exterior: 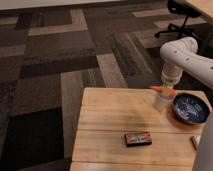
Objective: Place the pepper in the ceramic cup
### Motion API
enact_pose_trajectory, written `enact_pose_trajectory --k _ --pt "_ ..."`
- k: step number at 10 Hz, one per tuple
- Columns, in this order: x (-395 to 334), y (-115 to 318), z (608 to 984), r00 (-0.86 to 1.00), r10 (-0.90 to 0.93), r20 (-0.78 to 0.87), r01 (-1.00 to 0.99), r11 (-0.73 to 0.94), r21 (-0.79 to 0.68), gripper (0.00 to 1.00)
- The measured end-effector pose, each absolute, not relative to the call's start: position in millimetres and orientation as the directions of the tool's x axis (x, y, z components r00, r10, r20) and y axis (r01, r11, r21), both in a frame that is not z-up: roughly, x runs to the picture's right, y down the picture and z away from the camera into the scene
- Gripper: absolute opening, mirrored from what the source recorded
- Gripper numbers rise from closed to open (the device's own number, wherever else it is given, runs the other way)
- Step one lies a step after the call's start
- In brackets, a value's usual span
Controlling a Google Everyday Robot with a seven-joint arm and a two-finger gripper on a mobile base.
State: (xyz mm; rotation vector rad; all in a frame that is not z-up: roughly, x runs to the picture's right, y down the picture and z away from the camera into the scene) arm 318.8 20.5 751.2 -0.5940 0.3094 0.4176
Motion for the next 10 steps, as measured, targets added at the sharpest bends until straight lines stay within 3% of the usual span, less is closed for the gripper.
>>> enact_pose_trajectory --k 3,5,8,10 --pt "319.4 25.3 754.2 0.868 0.298 -0.397 -0.47 0.75 -0.465 0.0" --pt "316.5 26.8 754.6 0.872 0.291 -0.394 -0.462 0.756 -0.463 0.26" --pt "312.9 26.3 749.7 0.875 0.295 -0.385 -0.458 0.763 -0.456 0.76" --pt "313.4 26.8 748.6 0.873 0.3 -0.385 -0.462 0.762 -0.454 0.8"
